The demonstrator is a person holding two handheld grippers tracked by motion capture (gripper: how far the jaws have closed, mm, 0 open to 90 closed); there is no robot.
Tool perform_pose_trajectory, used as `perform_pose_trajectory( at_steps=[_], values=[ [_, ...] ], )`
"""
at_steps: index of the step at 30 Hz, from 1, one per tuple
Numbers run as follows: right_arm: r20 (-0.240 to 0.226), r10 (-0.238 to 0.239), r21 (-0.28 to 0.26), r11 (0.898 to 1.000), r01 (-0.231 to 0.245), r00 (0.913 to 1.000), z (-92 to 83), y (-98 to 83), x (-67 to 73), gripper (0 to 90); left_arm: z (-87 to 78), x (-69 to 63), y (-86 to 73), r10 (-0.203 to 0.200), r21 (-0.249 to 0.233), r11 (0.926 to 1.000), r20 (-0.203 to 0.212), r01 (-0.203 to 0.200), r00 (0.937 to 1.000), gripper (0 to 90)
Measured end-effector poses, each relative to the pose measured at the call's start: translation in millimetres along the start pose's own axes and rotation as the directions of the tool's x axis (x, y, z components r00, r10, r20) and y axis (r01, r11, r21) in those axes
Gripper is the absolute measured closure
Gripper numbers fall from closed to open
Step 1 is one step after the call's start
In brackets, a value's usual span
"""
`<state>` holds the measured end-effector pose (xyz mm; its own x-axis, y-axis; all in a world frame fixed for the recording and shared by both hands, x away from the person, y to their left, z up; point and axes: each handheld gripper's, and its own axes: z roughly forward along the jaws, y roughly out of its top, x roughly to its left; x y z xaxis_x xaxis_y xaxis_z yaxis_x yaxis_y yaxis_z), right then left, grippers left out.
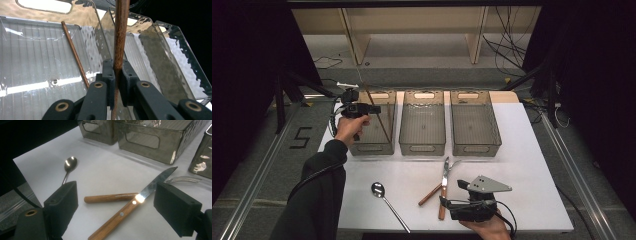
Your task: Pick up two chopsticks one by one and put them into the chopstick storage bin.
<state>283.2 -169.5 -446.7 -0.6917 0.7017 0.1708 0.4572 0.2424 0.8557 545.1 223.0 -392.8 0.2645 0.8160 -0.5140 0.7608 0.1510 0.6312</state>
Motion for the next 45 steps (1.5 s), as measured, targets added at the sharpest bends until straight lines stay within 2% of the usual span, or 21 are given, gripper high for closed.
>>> perform_pose_trajectory(
  at_steps=[5,7,10,12,14,16,18,21,26,30,33,37,41,45],
  values=[
    [-0.001,0.0,0.002,1.0,0.0,1.0,0.5,-0.1,0.1,20.2,2.5,1.0,-0.9,0.0,0.01,0.9999,-0.008,0.001,1.0,83.1],
    [-0.001,0.001,0.002,1.0,-0.001,1.0,0.6,-0.1,0.1,20.2,3.1,0.0,-0.7,0.011,0.017,0.9998,-0.031,-0.01,0.9995,82.0],
    [-0.002,-0.001,0.003,1.0,0.001,1.0,0.7,-0.2,0.2,20.3,4.8,-1.8,-0.5,0.015,0.031,0.9994,-0.034,-0.013,0.9993,74.3],
    [-0.002,-0.001,0.003,1.0,0.001,1.0,0.9,-0.2,0.1,20.5,6.5,-3.6,0.0,0.016,0.04,0.9991,-0.052,-0.014,0.9985,69.3],
    [-0.002,-0.002,0.003,1.0,0.002,1.0,0.7,-0.1,0.5,20.5,8.3,-4.6,0.8,0.007,0.051,0.9987,-0.073,-0.003,0.9973,58.5],
    [-0.002,0.0,0.002,1.0,0.0,1.0,0.6,0.1,0.8,20.5,8.6,-5.3,0.8,0.006,0.052,0.9986,-0.082,-0.002,0.9966,52.6],
    [-0.003,-0.001,0.001,1.0,0.001,1.0,0.3,0.1,0.6,20.6,7.9,-5.5,0.9,0.002,0.05,0.9987,-0.098,0.003,0.9952,43.0],
    [-0.002,-0.001,0.0,1.0,0.001,1.0,0.0,0.2,0.2,20.6,4.4,-5.8,0.4,0.003,0.044,0.999,-0.101,0.001,0.9949,34.1],
    [0.001,0.0,0.001,1.0,0.0,1.0,-0.3,0.7,1.8,20.6,-5.5,-10.9,-3.6,0.017,0.027,0.9995,-0.082,-0.014,0.9965,26.7],
    [-0.001,-0.004,0.006,1.0,0.004,1.0,-0.1,2.8,6.6,20.5,-21.7,-18.5,-11.3,0.031,-0.019,0.9993,-0.029,-0.032,0.9991,23.5],
    [-0.009,-0.009,0.013,1.0,0.009,0.9999,0.5,4.5,10.9,20.2,-34.6,-24.7,-19.8,0.064,-0.037,0.9972,-0.015,-0.065,0.9978,22.1],
    [-0.021,-0.019,0.03,0.999,0.02,0.9996,3.3,6.9,19.0,19.7,-56.1,-30.5,-37.8,0.101,-0.075,0.9922,0.016,-0.1,0.9948,21.6],
    [-0.03,-0.029,0.048,0.998,0.031,0.9991,8.9,8.9,26.3,18.9,-70.1,-33.9,-60.7,0.141,-0.095,0.9858,0.02,-0.138,0.9898,21.3],
    [-0.067,-0.045,0.08,0.995,0.05,0.9968,18.1,11.9,36.4,18.3,-76.6,-33.5,-82.4,0.155,-0.105,0.9832,0.043,-0.15,0.987,20.9]
  ],
)
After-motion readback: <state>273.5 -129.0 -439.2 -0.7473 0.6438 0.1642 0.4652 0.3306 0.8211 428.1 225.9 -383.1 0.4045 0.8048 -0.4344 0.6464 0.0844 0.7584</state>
